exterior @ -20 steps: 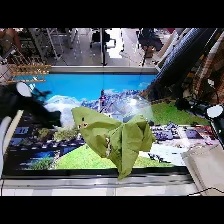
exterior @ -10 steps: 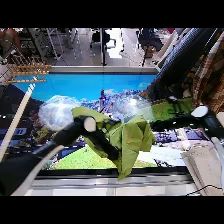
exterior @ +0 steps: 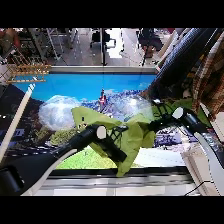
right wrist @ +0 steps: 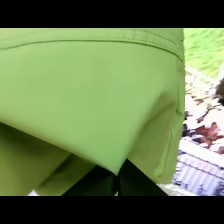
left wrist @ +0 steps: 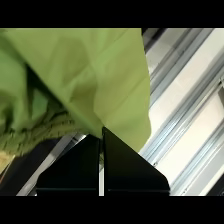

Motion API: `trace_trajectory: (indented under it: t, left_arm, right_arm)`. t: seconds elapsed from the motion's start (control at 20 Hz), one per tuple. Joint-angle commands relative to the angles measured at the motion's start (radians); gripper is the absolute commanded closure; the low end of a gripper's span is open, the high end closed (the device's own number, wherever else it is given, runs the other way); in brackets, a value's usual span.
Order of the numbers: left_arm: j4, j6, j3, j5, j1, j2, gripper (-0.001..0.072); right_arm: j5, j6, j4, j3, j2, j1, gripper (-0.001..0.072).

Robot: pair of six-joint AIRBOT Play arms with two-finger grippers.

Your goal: Fold the clothes and pants, and hang the long-sleeved shirts on hangers.

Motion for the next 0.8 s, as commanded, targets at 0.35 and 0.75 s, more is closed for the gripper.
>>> trace_trajectory:
  t: [0.35, 0.75]
  left_arm:
    - [-0.035, 0.07, 0.54, -0.369, 0.459, 0.472, 0.0706]
    - [0.132, 0.1, 0.769, -0.005, 0.485, 0.785, 0.0707]
  right_arm:
    - [0.169, 0.027, -0.037, 0.41, 0.675, 0.084, 0.0701]
    - [-0.135, -0.086, 0.308, 0.723, 0.756, 0.12, 0.0702]
